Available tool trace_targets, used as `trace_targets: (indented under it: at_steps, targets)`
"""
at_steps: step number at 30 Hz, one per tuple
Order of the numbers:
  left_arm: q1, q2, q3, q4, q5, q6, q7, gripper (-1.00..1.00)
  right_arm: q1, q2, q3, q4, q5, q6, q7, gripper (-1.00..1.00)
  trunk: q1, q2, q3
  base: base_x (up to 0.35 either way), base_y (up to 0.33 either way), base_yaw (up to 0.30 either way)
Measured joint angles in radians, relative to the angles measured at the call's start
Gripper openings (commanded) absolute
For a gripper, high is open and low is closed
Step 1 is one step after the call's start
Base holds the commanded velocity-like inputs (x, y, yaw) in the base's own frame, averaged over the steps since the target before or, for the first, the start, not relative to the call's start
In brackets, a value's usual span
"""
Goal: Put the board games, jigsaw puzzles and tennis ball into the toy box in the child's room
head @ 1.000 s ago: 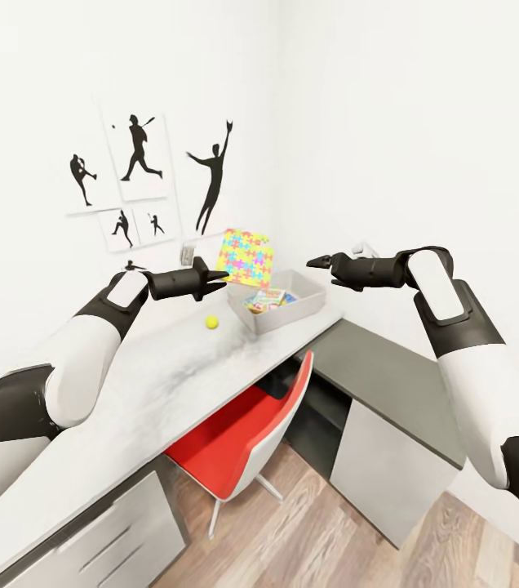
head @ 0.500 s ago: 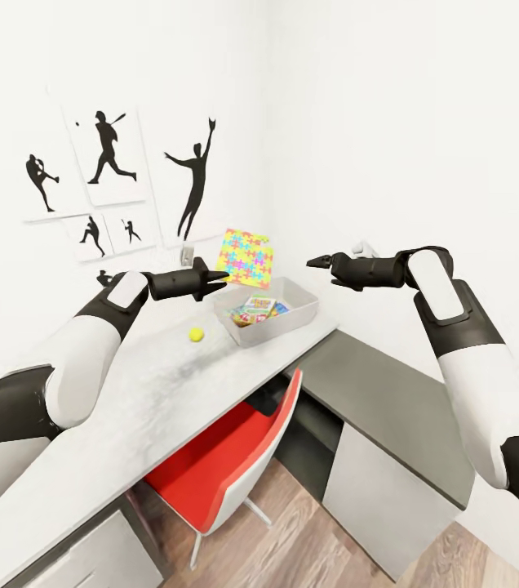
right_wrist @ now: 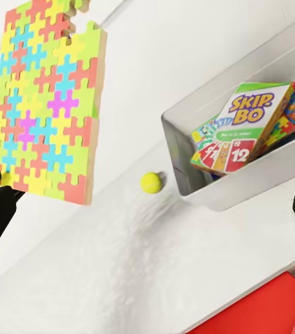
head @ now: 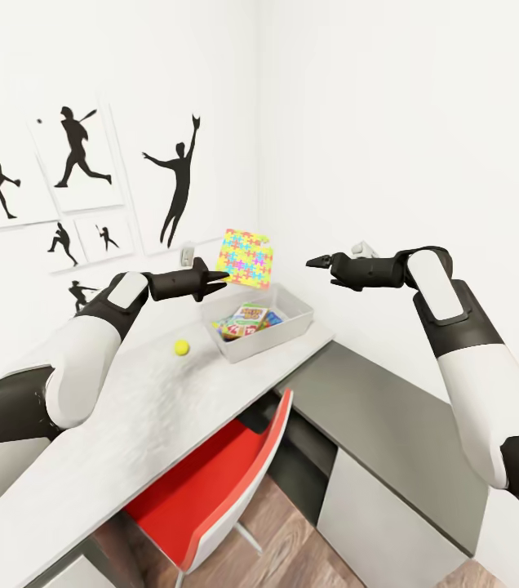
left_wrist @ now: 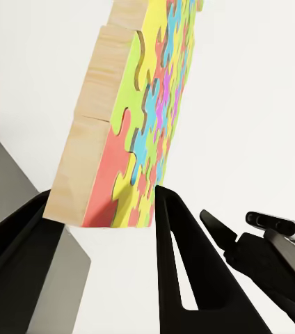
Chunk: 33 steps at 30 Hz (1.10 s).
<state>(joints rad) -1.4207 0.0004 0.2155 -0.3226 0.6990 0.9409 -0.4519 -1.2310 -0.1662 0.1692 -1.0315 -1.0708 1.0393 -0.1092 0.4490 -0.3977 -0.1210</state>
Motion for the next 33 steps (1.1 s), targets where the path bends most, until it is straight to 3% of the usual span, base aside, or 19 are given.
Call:
trace_targets:
  at_steps: [17, 33]
  targets:
    - [0.001, -0.003, -0.001, 0.000, -0.001, 0.000, -0.001, -1.00, 0.000, 0.000, 0.003, 0.000, 0.000, 0.000, 0.000, 1.00, 0.000, 0.000, 0.000, 0.253, -0.022, 0.000]
    - [0.001, -0.003, 0.000, 0.000, 0.001, 0.001, -0.002, -1.00, 0.000, 0.000, 0.004, 0.000, 0.000, 0.000, 0.000, 1.00, 0.000, 0.000, 0.000, 0.125, -0.030, 0.000]
